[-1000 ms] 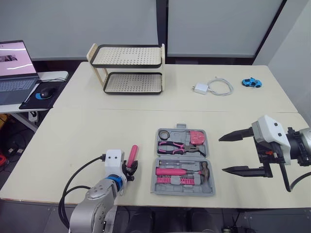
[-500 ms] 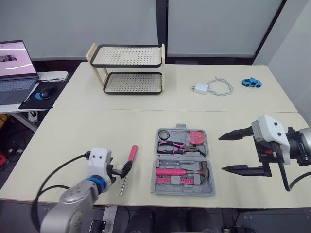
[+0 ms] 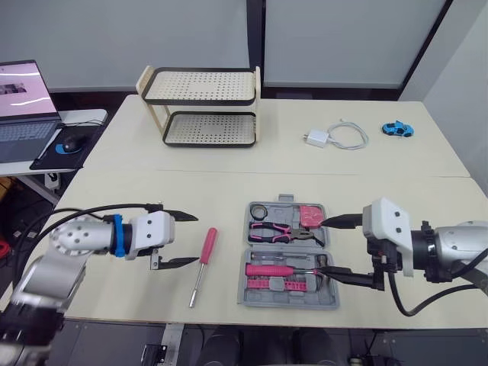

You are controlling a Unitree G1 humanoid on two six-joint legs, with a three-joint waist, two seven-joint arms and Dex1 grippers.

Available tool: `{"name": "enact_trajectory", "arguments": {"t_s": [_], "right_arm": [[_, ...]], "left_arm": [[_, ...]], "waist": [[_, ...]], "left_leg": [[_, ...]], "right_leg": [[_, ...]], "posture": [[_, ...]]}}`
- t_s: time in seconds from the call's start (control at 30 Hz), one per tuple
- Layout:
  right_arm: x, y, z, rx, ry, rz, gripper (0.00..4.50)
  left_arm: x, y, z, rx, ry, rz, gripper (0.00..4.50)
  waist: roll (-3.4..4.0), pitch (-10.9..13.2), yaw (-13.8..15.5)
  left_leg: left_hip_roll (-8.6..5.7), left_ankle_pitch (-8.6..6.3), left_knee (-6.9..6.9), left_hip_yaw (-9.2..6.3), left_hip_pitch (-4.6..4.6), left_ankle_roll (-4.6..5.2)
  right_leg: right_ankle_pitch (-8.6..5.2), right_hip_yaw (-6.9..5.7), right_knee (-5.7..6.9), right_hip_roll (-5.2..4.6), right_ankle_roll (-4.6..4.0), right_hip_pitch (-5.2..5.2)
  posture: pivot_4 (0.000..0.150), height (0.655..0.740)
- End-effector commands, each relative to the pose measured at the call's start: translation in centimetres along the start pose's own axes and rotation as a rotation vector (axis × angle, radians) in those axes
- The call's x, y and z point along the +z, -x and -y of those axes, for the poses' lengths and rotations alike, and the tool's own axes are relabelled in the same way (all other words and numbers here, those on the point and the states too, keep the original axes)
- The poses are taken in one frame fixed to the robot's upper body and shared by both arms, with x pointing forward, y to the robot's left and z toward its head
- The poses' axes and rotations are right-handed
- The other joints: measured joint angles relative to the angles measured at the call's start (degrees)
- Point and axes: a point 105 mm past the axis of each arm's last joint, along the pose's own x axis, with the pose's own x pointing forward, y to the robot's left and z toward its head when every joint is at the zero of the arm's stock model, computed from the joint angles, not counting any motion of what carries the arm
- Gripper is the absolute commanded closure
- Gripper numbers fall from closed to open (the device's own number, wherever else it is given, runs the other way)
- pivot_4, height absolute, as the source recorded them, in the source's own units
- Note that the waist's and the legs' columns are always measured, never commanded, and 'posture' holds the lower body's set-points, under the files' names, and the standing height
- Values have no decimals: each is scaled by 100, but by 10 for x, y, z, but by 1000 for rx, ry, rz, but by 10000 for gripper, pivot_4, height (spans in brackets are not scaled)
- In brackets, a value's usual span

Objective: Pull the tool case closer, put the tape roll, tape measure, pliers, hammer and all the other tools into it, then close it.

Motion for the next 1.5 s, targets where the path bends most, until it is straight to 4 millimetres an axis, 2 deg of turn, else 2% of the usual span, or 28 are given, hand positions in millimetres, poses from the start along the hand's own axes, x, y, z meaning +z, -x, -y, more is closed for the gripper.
{"name": "enact_trajectory", "arguments": {"t_s": [0.03, 0.33, 0.57, 0.83, 0.97, 1.27, 1.37, 1.5], "right_arm": [[6, -5, -7, 7, -2, 4, 0], [6, -12, -16, 49, -70, -6, 0], [7, -17, -22, 59, -80, 0, 0], [7, -16, -26, 54, -90, -4, 0], [7, -14, -27, 51, -97, -5, 0], [8, -11, -24, 50, -104, -9, 0], [9, -10, -23, 52, -102, -5, 0], [11, -9, -23, 58, -100, 1, 0]], "left_arm": [[-10, -3, -2, -159, -248, -57, 199], [-20, -21, -14, -479, -691, -81, 199], [-22, -41, -14, -637, -857, -77, 199], [-28, -55, -5, -759, -922, -90, 199], [-36, -60, 5, -820, -933, -100, 9474], [-45, -65, 12, -853, -995, -104, 39175], [-45, -62, 9, -841, -1012, -104, 39735], [-41, -49, 4, -799, -1011, -71, 39735]], "waist": [[-1, 0, -6], [-6, 3, -44], [-27, 14, -134], [-61, 32, -179], [-66, 35, -176], [-66, 33, -121], [-64, 31, -120], [-69, 34, -135]], "left_leg": [[0, 0, 1, -1, 0, 0], [-12, 0, 10, -5, -2, 2], [-21, 1, 13, -5, -3, 4], [-22, 1, 14, -7, -3, 4], [-23, 1, 15, -7, -2, 4], [-25, 1, 25, -2, 10, 5], [-26, 2, 26, 0, 15, 6], [-25, 3, 26, -1, 15, 6]], "right_leg": [[0, -1, 1, 0, 0, 0], [2, -9, 9, 8, 4, 0], [3, -18, 17, 15, 7, 1], [2, -20, 23, 24, 8, -1], [3, -18, 26, 25, 8, -1], [-4, -14, 67, 12, 21, 2], [-5, -12, 79, 12, 22, 3], [-5, -11, 88, 13, 23, -2]], "posture": [[1500, 7400], [1500, 7400], [1500, 7400], [1500, 7400], [1500, 7400], [1500, 7400], [1500, 7400], [1500, 7400]]}}
